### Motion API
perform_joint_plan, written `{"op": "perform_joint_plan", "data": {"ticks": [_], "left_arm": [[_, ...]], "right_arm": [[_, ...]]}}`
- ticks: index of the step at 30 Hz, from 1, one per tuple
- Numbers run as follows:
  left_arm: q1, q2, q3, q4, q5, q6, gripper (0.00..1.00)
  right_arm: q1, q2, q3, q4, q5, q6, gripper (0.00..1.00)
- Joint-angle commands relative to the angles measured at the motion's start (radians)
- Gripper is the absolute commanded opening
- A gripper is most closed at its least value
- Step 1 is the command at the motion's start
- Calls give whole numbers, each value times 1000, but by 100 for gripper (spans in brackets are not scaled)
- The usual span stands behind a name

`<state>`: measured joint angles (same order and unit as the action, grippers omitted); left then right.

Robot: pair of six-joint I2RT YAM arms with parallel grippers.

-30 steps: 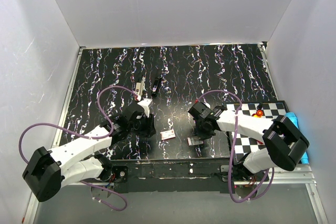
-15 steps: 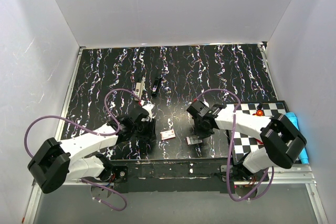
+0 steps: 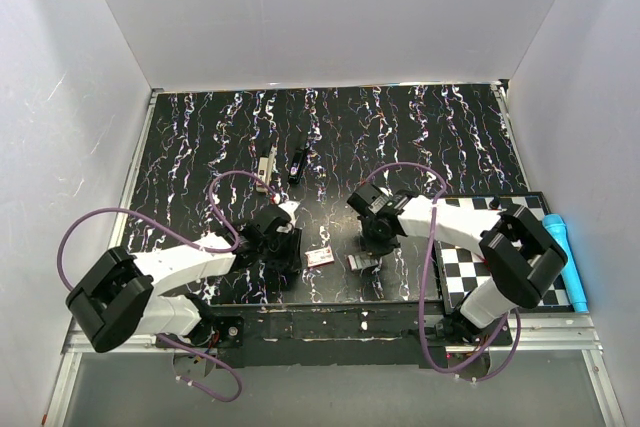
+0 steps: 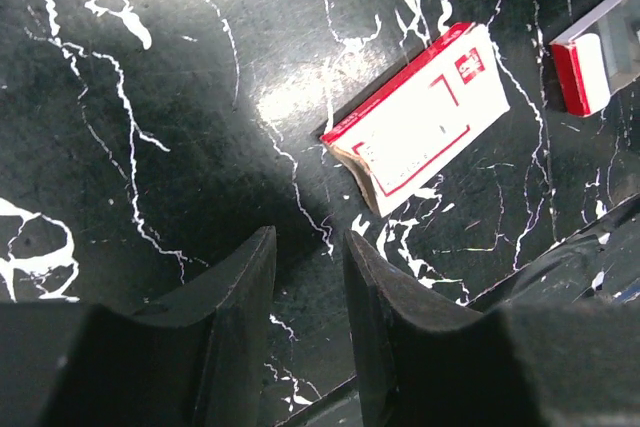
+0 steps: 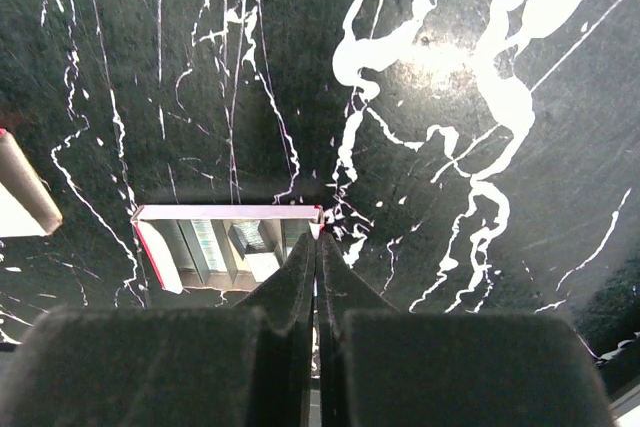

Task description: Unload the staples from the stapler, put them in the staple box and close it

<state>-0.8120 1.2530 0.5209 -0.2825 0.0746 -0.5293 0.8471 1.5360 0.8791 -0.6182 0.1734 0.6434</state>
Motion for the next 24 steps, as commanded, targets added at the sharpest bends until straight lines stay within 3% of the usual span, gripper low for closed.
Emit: {"op": "perform_joint_plan", "data": {"ticks": [1,24], "left_arm": [[-12,25,-5,40,1,-1,33],[-32,109,7,82,10,0,32]], "right_arm": [[-16,24,47,31,-18,-8,1],[-23,124,132,81,-64,-1,1]]}}
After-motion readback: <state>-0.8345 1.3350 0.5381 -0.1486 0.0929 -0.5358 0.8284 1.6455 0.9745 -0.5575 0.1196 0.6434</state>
